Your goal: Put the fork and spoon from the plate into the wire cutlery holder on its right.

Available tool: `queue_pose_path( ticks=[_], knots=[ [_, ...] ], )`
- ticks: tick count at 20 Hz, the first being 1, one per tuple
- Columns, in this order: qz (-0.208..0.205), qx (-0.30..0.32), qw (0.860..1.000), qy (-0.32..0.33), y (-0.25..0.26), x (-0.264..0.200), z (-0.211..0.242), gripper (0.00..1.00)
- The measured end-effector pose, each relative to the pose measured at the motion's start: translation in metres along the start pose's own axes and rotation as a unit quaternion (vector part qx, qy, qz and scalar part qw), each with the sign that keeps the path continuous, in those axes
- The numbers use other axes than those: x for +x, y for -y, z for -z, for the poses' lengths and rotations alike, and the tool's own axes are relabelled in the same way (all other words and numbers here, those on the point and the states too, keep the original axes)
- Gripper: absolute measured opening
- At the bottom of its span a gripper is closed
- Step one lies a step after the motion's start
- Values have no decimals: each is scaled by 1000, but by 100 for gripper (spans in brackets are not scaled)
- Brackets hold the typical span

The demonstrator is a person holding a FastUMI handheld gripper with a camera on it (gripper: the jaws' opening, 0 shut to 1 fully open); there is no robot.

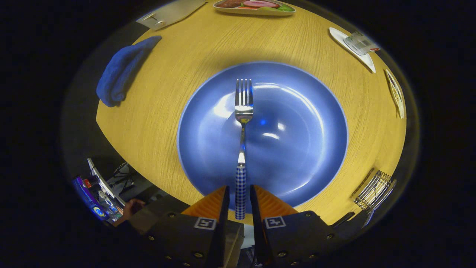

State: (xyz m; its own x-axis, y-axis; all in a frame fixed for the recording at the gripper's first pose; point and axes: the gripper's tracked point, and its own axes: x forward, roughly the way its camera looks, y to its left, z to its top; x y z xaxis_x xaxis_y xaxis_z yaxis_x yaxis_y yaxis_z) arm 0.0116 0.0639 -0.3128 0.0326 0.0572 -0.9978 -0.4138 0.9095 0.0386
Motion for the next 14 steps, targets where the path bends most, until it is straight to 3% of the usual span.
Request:
queue_pose_path(
  ticks=[2,6,10,14],
  knots=[
    [-9,4,1000,2,-3,25,9,8],
    [-2,-32,999,1,4,-6,0,8],
    [-41,-19,999,-4,4,-40,12,8],
    [-36,-4,999,-12,34,-68,30,8]
  ],
)
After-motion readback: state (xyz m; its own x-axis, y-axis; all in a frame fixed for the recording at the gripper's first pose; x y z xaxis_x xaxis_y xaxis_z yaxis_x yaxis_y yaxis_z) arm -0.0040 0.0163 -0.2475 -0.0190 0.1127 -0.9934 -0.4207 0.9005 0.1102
